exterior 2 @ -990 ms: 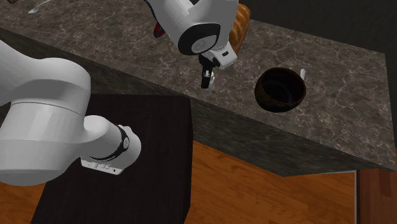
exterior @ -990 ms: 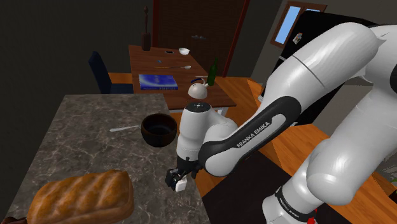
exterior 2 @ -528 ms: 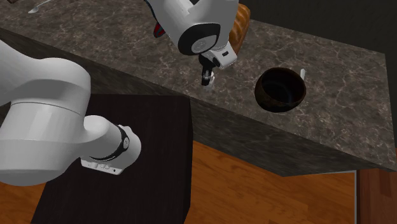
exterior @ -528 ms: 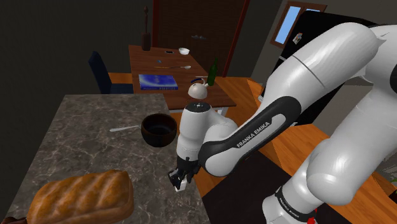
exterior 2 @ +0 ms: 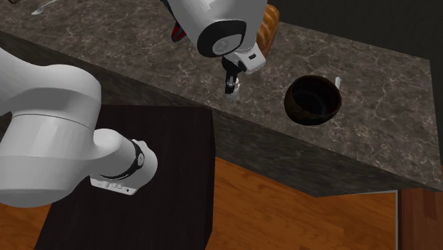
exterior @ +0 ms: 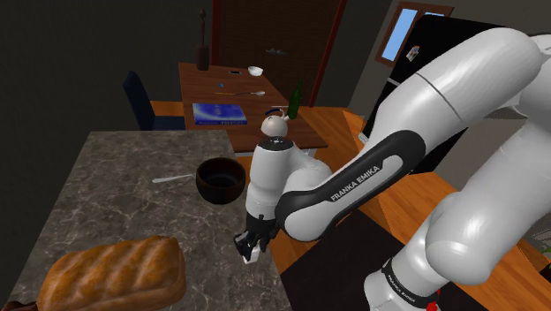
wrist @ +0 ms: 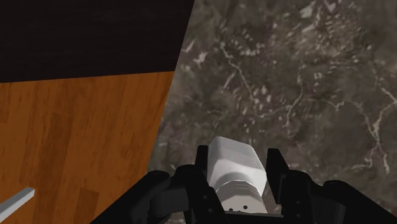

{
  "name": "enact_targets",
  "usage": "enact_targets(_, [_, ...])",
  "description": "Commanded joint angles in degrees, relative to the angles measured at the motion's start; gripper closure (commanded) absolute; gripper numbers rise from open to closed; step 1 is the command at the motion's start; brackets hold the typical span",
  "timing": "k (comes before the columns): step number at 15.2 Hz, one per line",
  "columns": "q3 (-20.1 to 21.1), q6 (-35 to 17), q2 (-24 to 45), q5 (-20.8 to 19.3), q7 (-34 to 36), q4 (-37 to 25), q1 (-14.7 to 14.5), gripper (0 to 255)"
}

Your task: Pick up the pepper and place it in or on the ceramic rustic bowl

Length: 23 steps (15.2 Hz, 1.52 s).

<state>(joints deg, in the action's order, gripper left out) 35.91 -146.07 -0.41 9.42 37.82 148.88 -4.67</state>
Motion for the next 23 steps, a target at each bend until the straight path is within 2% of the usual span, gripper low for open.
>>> enact_targets(1, [0.1,1.7,-1.7,1.3,-0.8,-0.2,-0.1,255])
enact_targets(11, [-1.1,11.4,-10.1,6.1,-4.0,-2.2,-1.0,255])
enact_targets(23, [-3.5,22.6,-17.5,8.0,-5.3,-6.4,-1.8,255])
